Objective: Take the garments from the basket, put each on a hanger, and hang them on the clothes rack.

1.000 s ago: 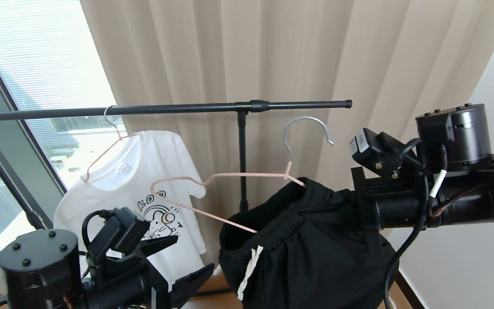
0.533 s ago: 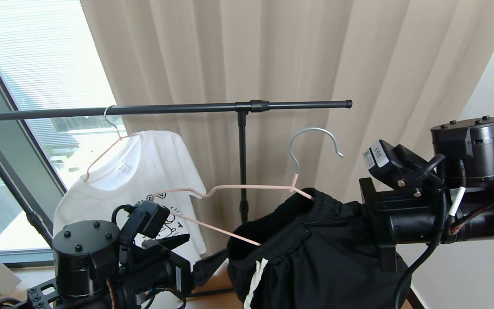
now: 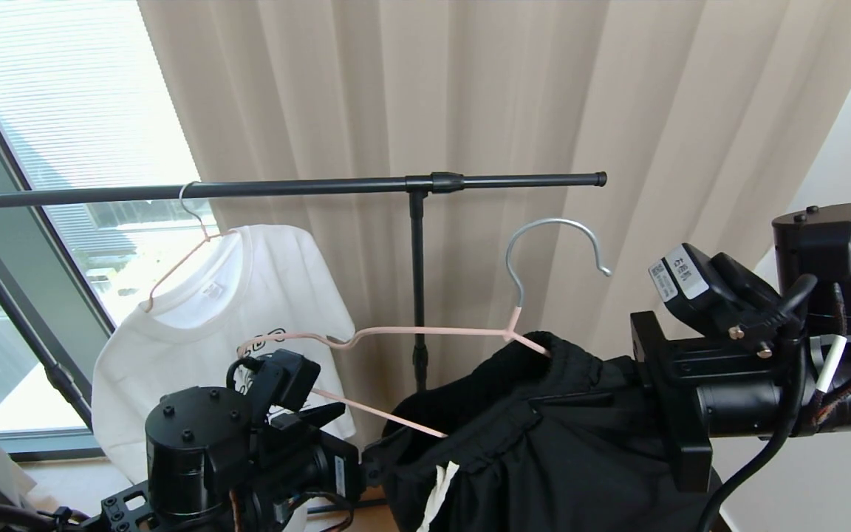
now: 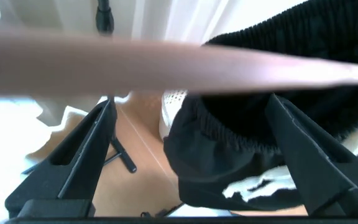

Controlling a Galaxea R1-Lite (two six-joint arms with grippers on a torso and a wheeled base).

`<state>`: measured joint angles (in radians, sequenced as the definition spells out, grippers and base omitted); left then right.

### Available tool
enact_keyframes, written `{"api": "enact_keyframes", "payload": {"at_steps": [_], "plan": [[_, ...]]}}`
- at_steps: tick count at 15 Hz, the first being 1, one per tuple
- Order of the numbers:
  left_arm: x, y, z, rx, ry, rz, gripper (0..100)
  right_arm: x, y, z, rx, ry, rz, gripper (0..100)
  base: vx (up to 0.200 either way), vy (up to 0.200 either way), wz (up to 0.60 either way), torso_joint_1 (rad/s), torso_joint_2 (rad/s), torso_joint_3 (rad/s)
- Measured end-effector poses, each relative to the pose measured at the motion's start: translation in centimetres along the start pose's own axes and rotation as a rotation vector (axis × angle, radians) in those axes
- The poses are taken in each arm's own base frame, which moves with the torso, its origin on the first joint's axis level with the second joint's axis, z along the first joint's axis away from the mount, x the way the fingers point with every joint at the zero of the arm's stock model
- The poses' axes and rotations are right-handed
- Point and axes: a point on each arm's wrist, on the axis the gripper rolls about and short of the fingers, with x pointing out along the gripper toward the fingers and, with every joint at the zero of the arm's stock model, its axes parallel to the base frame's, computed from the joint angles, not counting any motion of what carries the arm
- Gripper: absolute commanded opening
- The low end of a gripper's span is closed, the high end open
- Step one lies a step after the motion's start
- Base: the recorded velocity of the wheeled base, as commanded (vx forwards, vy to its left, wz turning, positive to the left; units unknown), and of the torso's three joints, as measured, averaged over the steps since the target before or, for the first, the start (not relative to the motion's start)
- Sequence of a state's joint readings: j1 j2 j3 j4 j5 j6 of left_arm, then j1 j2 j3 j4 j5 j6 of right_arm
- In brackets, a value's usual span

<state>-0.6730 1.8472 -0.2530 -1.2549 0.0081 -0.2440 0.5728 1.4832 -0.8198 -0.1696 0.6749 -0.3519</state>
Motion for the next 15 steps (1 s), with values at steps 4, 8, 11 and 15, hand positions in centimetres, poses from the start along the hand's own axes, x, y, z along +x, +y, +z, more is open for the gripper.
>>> {"api": "enact_keyframes", "payload": {"at_steps": [4, 8, 11, 15], "plan": [[0.6, -0.4, -1.8, 0.021, 0.048, -0.02, 100, -0.2, 0.2, 0.5, 0.024, -0.027, -0.004, 0, 0.0, 0.0, 0.0, 0.0, 0.0, 0.0], [0.8, -0.5, -2.8, 0.029, 0.091, -0.025, 100, -0.2, 0.2, 0.6, 0.021, -0.038, -0.007, 0, 0.0, 0.0, 0.0, 0.0, 0.0, 0.0], [0.7, -0.7, -3.1, 0.033, 0.1, -0.032, 100, -0.2, 0.2, 0.6, 0.021, -0.039, -0.007, 0, 0.0, 0.0, 0.0, 0.0, 0.0, 0.0], [0.8, -0.7, -3.1, 0.034, 0.088, -0.039, 0, -0.3, 0.2, 0.6, 0.02, -0.04, -0.008, 0, 0.0, 0.0, 0.0, 0.0, 0.0, 0.0]]}}
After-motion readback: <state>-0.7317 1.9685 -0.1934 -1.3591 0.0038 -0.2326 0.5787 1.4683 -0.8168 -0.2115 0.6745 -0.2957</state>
